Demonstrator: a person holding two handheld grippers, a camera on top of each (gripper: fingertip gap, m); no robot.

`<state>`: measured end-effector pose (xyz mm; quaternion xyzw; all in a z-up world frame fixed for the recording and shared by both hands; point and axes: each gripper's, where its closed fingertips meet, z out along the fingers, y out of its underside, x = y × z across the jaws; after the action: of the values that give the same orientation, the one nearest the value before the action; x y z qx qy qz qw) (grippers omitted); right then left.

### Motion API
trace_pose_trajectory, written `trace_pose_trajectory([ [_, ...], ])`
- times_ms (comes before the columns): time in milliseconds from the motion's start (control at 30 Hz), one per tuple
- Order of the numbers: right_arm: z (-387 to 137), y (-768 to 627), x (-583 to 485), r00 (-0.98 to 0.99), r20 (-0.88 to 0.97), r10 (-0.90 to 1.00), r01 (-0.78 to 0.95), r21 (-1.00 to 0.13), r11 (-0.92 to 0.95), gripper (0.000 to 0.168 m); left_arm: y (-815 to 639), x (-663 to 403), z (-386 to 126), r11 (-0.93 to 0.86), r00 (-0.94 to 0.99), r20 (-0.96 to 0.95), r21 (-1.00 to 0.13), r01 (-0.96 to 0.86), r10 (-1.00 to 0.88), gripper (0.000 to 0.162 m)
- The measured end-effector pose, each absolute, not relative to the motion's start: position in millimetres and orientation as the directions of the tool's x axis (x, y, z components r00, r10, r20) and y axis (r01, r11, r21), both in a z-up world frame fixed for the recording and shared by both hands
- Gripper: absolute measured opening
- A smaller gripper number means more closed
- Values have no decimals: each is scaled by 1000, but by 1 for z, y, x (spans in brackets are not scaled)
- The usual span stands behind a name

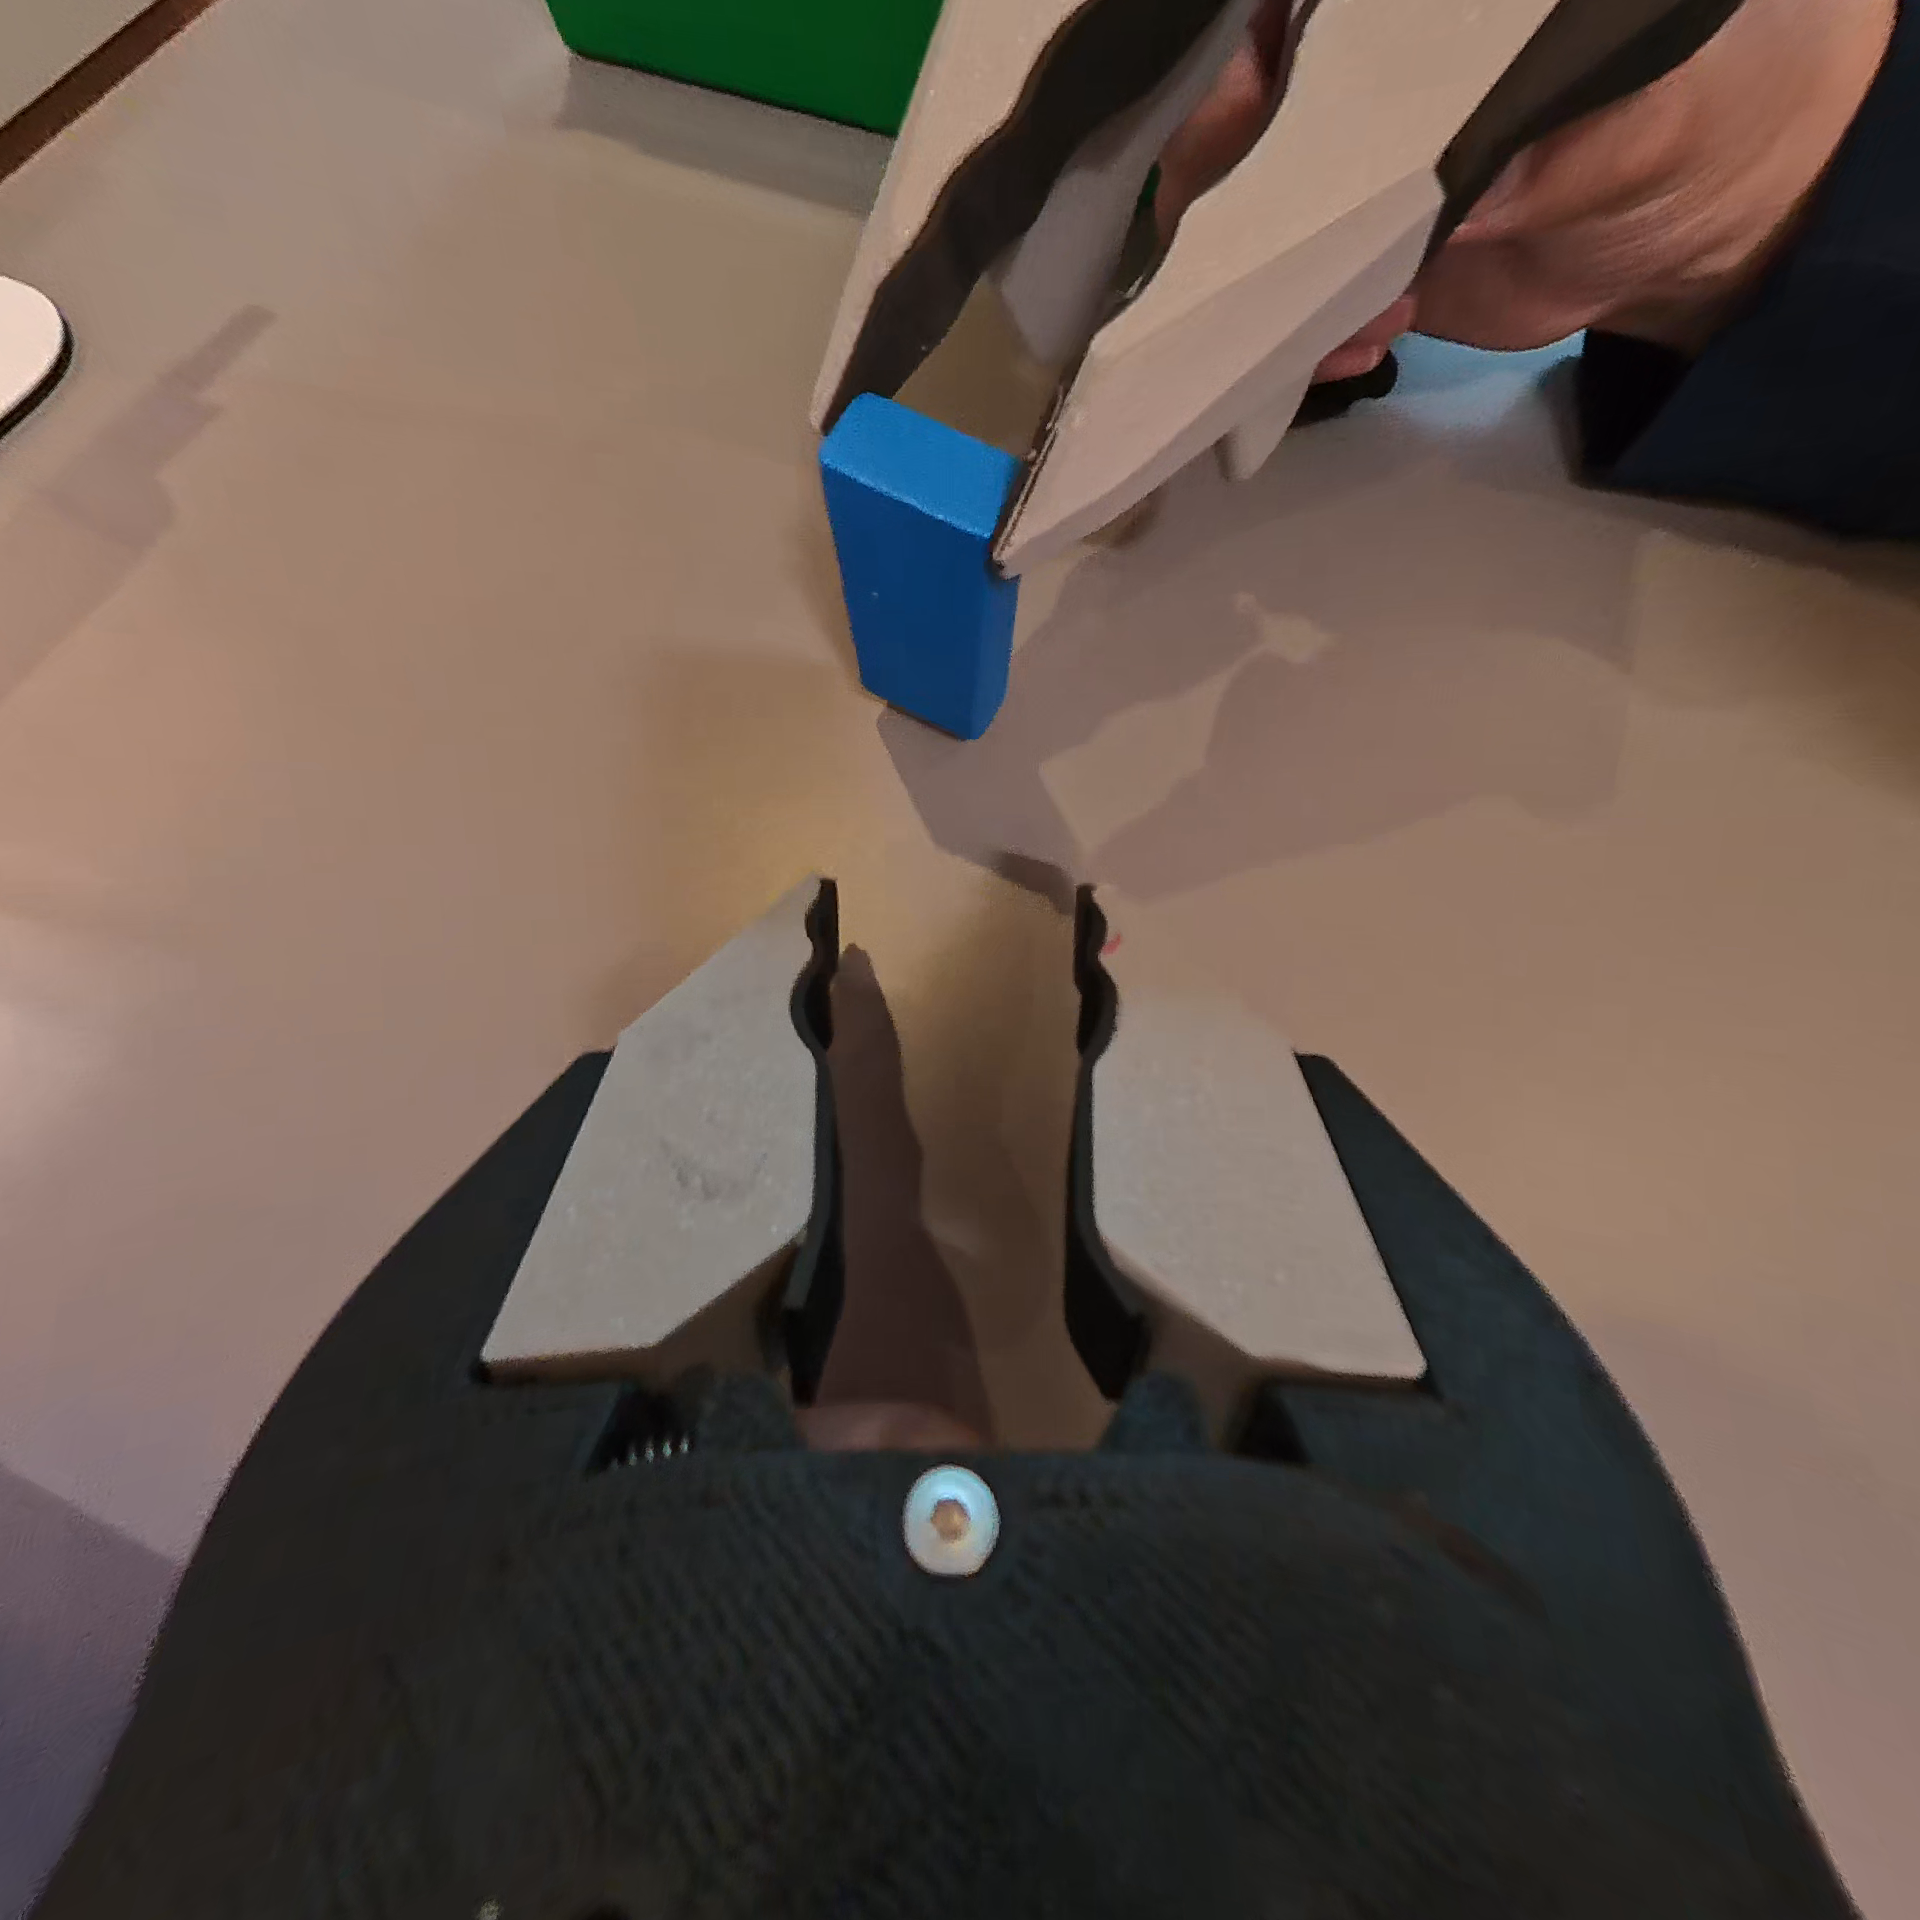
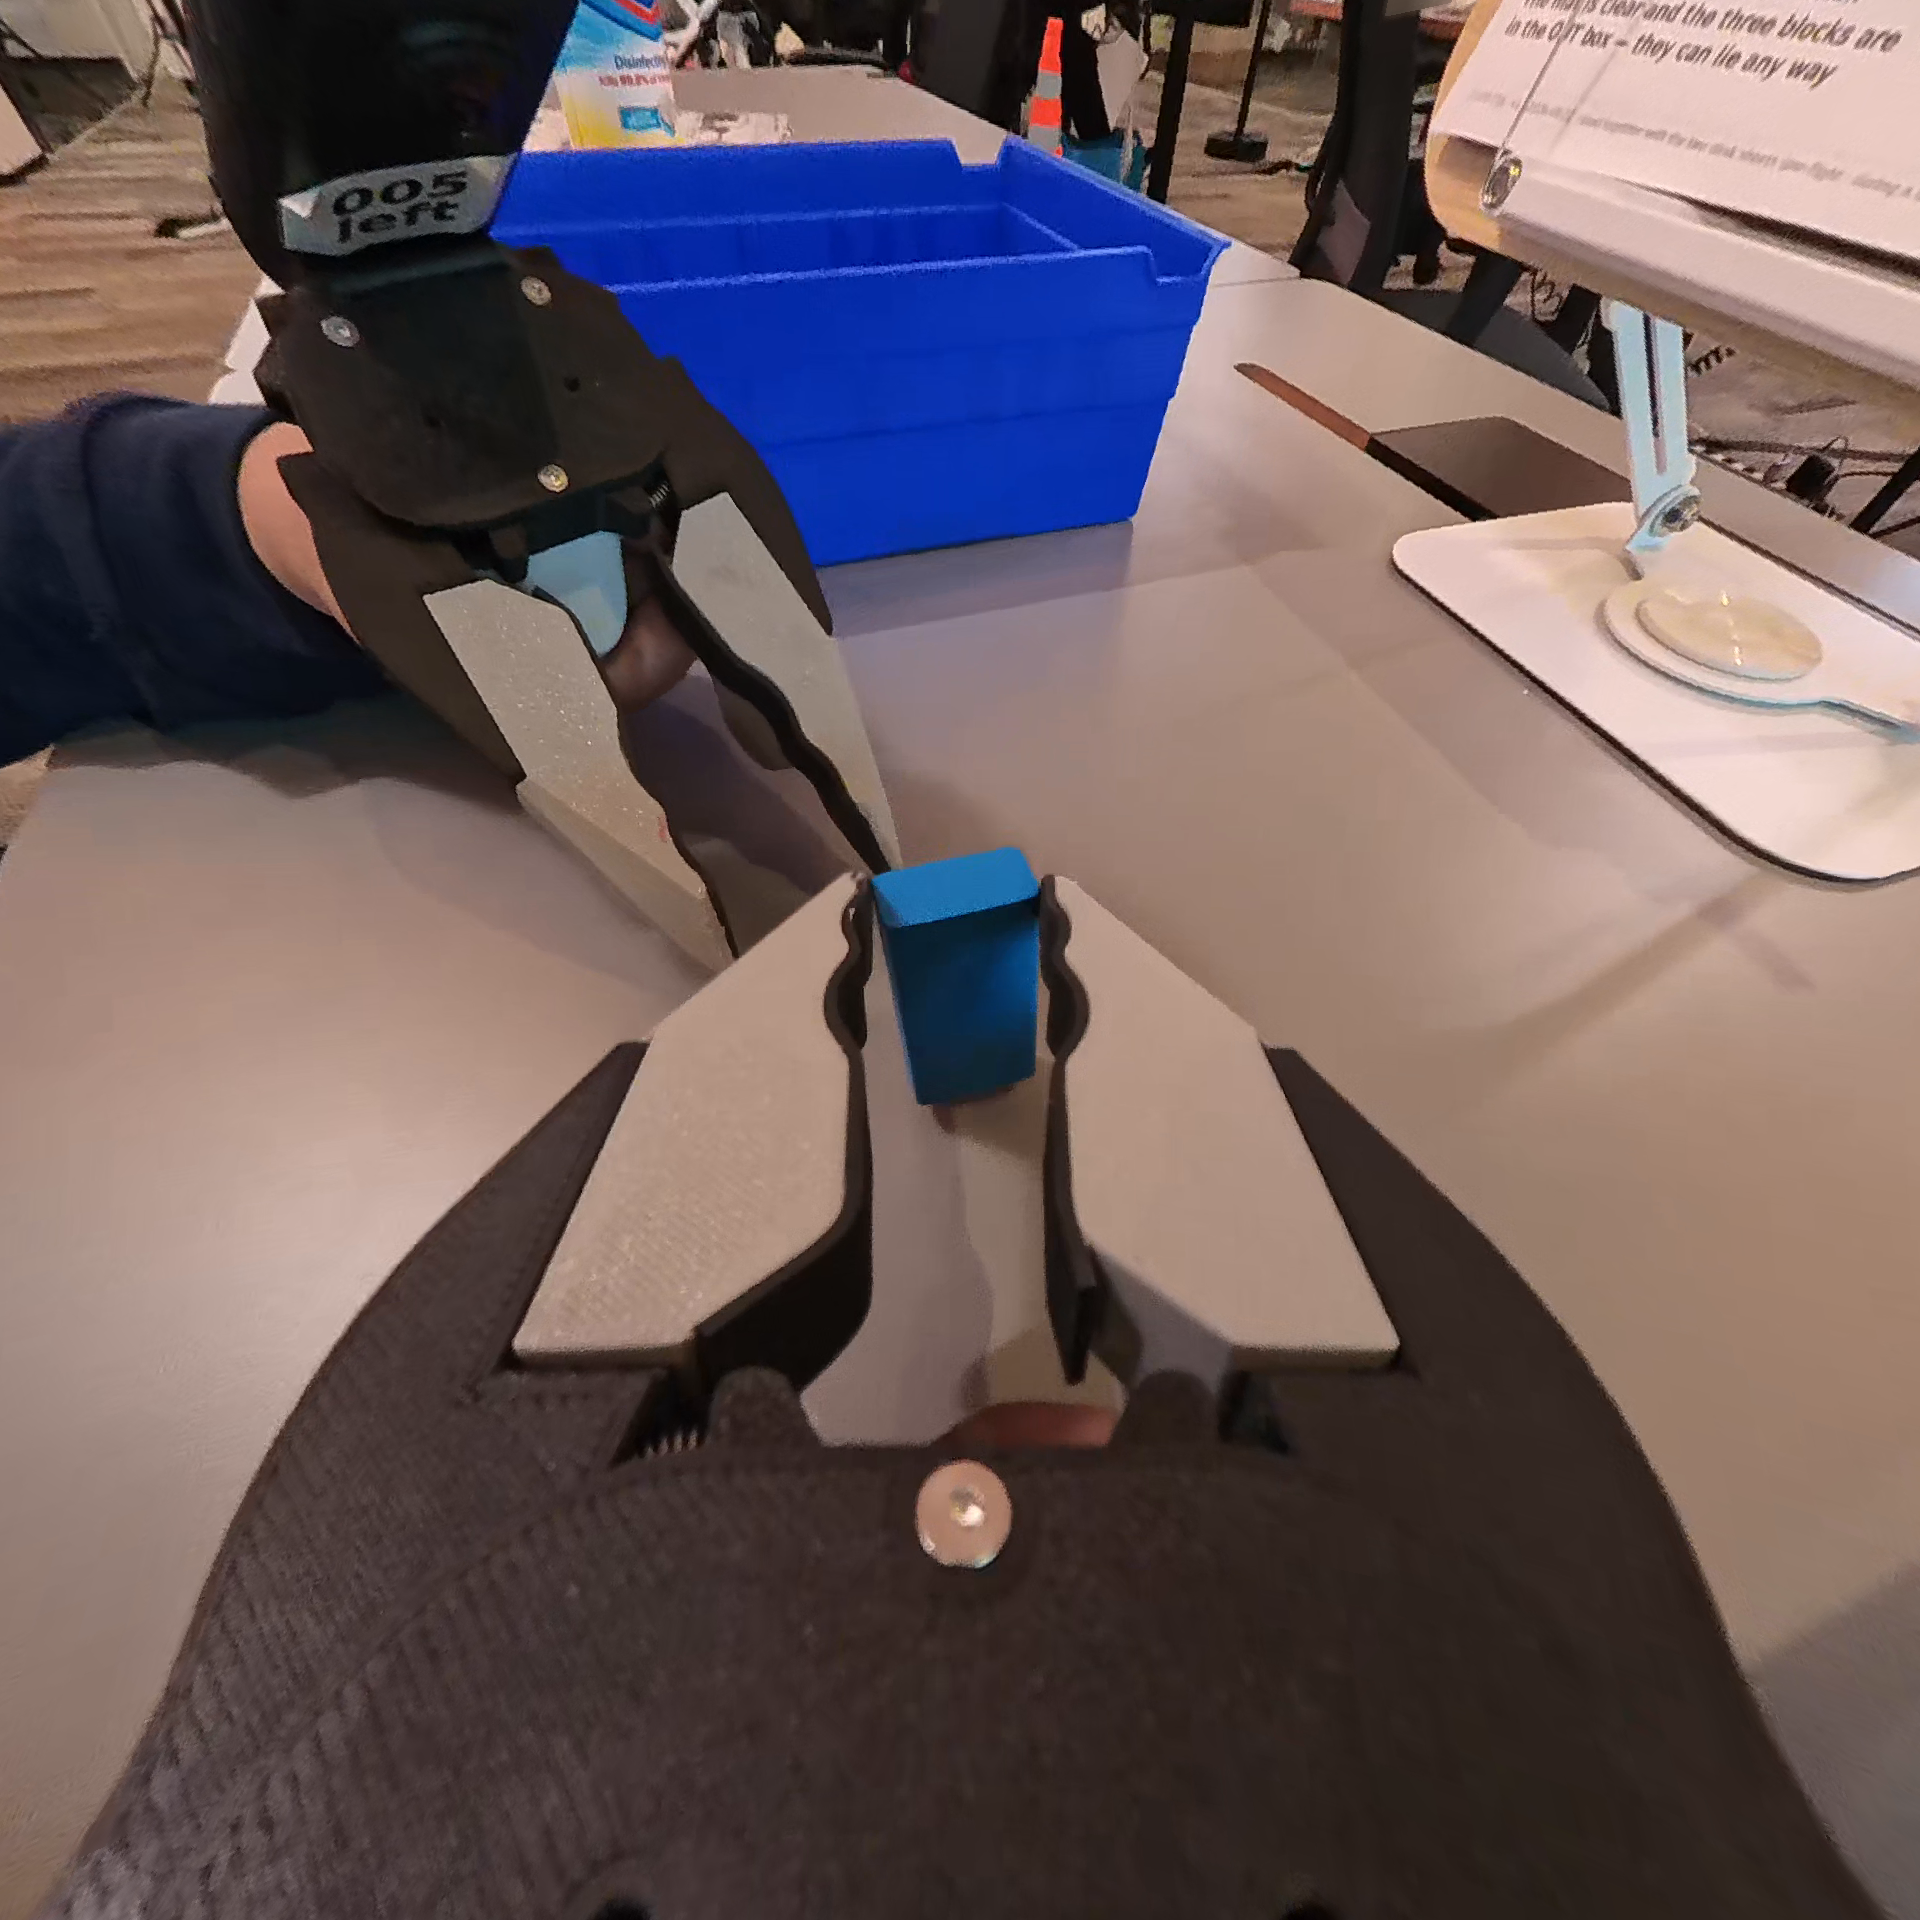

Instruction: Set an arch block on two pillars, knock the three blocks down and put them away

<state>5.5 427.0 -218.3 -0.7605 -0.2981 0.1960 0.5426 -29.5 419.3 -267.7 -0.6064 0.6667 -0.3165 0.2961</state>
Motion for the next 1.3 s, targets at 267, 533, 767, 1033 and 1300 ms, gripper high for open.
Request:
trace_pose_trajectory([
  [267,-221,427,13,747,21,665,246,-937,-247,29,418,-28,-273,77,-91,-25,-767,-637,-996,42],
  [533,-226,429,13,743,18,669,254,-932,-257,29,417,-28,-273,70,-89,-17,-770,-634,-996,42],
  [767,-227,431,15,759,27,650,260,-928,-265,33,415,-28,-273,69,-92,-12,-768,-636,-996,42],
  [1033,-223,432,17,772,18,635,236,-937,-260,36,414,-29,-274,68,-96,-8,-766,-639,-995,42],
  [1300,-228,431,15,773,57,632,280,-924,-259,33,415,-29,-275,62,-91,-4,-763,-643,-996,42],
])
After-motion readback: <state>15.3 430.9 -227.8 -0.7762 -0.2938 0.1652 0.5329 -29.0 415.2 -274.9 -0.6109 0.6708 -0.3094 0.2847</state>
